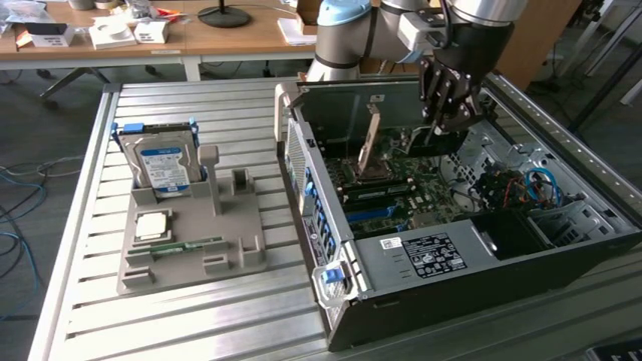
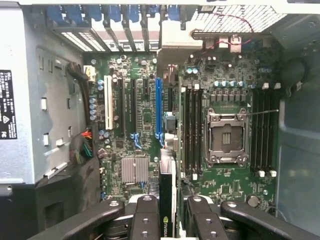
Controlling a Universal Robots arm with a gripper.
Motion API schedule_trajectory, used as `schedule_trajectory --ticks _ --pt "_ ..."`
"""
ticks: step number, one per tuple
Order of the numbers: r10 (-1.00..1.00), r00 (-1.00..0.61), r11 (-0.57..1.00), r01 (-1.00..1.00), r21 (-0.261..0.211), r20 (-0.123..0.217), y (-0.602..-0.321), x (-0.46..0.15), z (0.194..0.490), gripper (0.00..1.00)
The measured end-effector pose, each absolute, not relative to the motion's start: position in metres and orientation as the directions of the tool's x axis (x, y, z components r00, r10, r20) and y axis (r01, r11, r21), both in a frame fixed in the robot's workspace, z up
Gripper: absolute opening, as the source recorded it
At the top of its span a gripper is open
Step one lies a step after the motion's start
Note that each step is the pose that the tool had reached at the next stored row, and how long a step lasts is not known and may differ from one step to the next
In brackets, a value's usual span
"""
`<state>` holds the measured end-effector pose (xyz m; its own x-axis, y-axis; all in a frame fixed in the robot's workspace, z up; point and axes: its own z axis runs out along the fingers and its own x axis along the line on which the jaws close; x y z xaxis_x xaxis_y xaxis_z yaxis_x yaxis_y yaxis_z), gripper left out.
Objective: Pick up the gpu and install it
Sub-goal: 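Insert the gpu into the slot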
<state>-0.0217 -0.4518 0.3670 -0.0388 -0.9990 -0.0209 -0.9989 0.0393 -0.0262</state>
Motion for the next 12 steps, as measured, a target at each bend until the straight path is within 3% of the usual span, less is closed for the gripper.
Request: schedule_trajectory --ticks 12 --pt "-0.999 -0.038 0.039 -0.999 -0.026 -0.021 -0.452 -0.024 0.354 0.26"
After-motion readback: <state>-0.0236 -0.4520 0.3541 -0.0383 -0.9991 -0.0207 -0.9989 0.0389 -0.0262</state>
